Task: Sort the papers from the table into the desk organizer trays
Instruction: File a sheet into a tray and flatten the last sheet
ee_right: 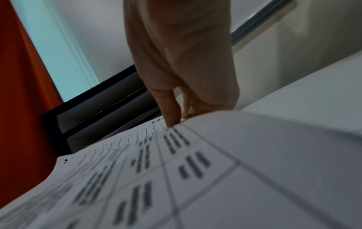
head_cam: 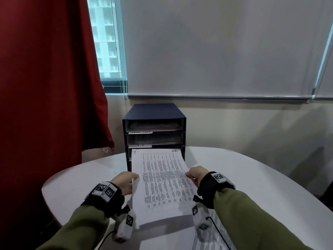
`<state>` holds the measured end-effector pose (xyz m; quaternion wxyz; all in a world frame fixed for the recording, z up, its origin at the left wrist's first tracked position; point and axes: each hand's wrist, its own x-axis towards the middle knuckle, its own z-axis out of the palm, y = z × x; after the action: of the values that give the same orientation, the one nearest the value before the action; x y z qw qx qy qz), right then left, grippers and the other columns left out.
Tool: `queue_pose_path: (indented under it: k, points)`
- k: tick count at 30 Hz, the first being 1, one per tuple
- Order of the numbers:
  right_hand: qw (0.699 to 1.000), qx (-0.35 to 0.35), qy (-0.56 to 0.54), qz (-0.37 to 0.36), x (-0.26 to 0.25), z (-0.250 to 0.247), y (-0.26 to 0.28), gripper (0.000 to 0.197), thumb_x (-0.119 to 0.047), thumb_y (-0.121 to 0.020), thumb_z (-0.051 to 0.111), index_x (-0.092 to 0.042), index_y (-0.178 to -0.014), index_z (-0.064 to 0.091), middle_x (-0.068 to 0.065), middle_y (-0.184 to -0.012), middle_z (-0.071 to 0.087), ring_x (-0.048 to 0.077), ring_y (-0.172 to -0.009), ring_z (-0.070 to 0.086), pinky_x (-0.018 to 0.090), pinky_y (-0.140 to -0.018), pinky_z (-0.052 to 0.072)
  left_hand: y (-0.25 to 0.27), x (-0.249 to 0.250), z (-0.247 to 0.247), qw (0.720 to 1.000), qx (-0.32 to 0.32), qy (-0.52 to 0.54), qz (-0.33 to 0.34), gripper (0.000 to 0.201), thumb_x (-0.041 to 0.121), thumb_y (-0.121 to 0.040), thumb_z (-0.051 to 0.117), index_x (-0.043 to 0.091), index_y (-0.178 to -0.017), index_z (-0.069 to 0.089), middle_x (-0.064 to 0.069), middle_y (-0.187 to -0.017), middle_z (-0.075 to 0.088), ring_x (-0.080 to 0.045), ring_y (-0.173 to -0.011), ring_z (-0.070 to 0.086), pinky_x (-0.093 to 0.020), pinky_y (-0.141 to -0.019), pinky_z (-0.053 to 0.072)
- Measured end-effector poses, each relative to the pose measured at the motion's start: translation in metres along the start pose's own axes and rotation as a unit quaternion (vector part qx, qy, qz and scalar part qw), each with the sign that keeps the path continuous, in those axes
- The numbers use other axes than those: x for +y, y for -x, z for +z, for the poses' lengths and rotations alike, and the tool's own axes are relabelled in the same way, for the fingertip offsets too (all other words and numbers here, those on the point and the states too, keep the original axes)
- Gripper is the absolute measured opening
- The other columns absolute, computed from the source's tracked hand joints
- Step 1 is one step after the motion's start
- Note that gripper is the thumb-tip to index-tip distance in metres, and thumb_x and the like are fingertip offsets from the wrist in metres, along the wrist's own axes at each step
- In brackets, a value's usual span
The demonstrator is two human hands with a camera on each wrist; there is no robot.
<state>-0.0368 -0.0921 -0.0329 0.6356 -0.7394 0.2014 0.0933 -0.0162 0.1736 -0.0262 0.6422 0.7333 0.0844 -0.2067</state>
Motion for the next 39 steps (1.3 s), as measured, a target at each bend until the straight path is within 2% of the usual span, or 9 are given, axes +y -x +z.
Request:
queue_pose_path:
  k: [5,13,19,22,25,28,32,36,39]
  points:
    - [0.999,0.009,-0.052,-0.011,-0.026,-0.002,-0.032,0.02,-0.002,-0.091,0.049,-0.015,-0.076,0.049,0.003,-0.083,0.05,0.016,-0.073,0.052,0.036,-0.085,0.05,-0.009,-0.01,-0.012,0.996,-0.073,-0.004,-0.049,0.027,0.021,-0.095,0.052,0.0,-0.112,0.055,-0.015,-0.093,0.064,-0.029,-0.077,0.061,-0.034,-0.063,0.054]
    - [0.995,-0.049,0.053,0.074,-0.026,-0.007,-0.034,0.025,-0.032,-0.08,0.074,-0.012,-0.092,0.064,0.005,-0.084,0.067,0.019,-0.065,0.059,0.022,-0.051,0.044,-0.044,-0.002,-0.006,0.998,0.028,0.04,0.028,0.024,-0.003,-0.097,0.033,-0.001,-0.117,0.046,-0.021,-0.107,0.061,-0.024,-0.067,0.067,-0.024,-0.039,0.053]
    - [0.989,-0.064,-0.084,0.105,-0.029,-0.001,-0.043,0.012,-0.005,-0.094,0.056,-0.001,-0.083,0.054,0.011,-0.054,0.066,0.011,-0.035,0.058,0.017,-0.032,0.043,-0.074,0.018,0.006,0.987,0.106,0.118,0.036,0.032,0.01,-0.099,0.035,0.004,-0.13,0.038,-0.014,-0.09,0.055,-0.016,-0.049,0.056,-0.012,-0.033,0.04]
    - [0.972,-0.031,-0.229,0.045,-0.035,0.011,-0.059,0.004,0.004,-0.092,0.054,0.008,-0.093,0.055,0.021,-0.077,0.069,0.023,-0.069,0.071,0.025,-0.057,0.06,-0.075,0.032,0.009,0.965,0.062,0.252,0.027,0.041,0.008,-0.097,0.046,0.001,-0.136,0.036,-0.016,-0.1,0.053,-0.014,-0.05,0.06,-0.014,-0.04,0.049]
    - [0.944,-0.044,-0.326,0.012,-0.044,0.022,-0.066,0.008,0.006,-0.096,0.046,0.008,-0.09,0.051,0.023,-0.086,0.059,0.03,-0.089,0.061,0.034,-0.085,0.056,-0.079,0.043,0.01,0.935,0.02,0.348,0.065,0.042,0.002,-0.098,0.041,-0.004,-0.139,0.031,-0.03,-0.126,0.047,-0.029,-0.102,0.064,-0.031,-0.095,0.049]
    - [0.944,-0.056,-0.323,-0.028,-0.048,0.029,-0.06,0.014,0.007,-0.096,0.043,-0.001,-0.087,0.05,0.016,-0.086,0.051,0.023,-0.085,0.054,0.048,-0.104,0.04,-0.078,0.045,0.017,0.931,0.011,0.353,0.089,0.033,0.007,-0.101,0.034,0.001,-0.134,0.039,-0.019,-0.135,0.043,-0.034,-0.135,0.04,-0.043,-0.102,0.041]
    - [0.974,-0.087,-0.2,-0.065,-0.033,0.019,-0.04,0.04,-0.002,-0.099,0.044,-0.01,-0.137,0.042,0.01,-0.134,0.054,0.023,-0.122,0.055,0.048,-0.102,0.043,-0.069,0.034,0.022,0.967,0.031,0.231,0.105,0.049,0.01,-0.102,0.035,0.013,-0.149,0.023,-0.011,-0.148,0.033,-0.034,-0.126,0.05,-0.048,-0.097,0.047]
    - [0.997,-0.054,-0.037,-0.036,-0.006,-0.01,-0.009,0.025,-0.008,-0.096,0.049,-0.003,-0.118,0.061,0.012,-0.104,0.067,0.024,-0.088,0.066,0.035,-0.074,0.054,-0.05,0.016,0.033,0.994,0.044,0.053,0.079,0.032,0.007,-0.097,0.044,0.008,-0.128,0.052,-0.013,-0.116,0.059,-0.028,-0.092,0.062,-0.038,-0.07,0.054]
    - [0.999,0.008,0.033,0.027,0.018,-0.046,0.018,0.013,-0.01,-0.09,0.058,-0.001,-0.098,0.063,0.016,-0.084,0.066,0.03,-0.069,0.064,0.04,-0.07,0.056,-0.024,0.0,0.05,0.995,-0.029,-0.093,-0.003,0.015,0.016,-0.091,0.055,0.008,-0.103,0.061,-0.012,-0.098,0.067,-0.024,-0.076,0.063,-0.039,-0.082,0.056]
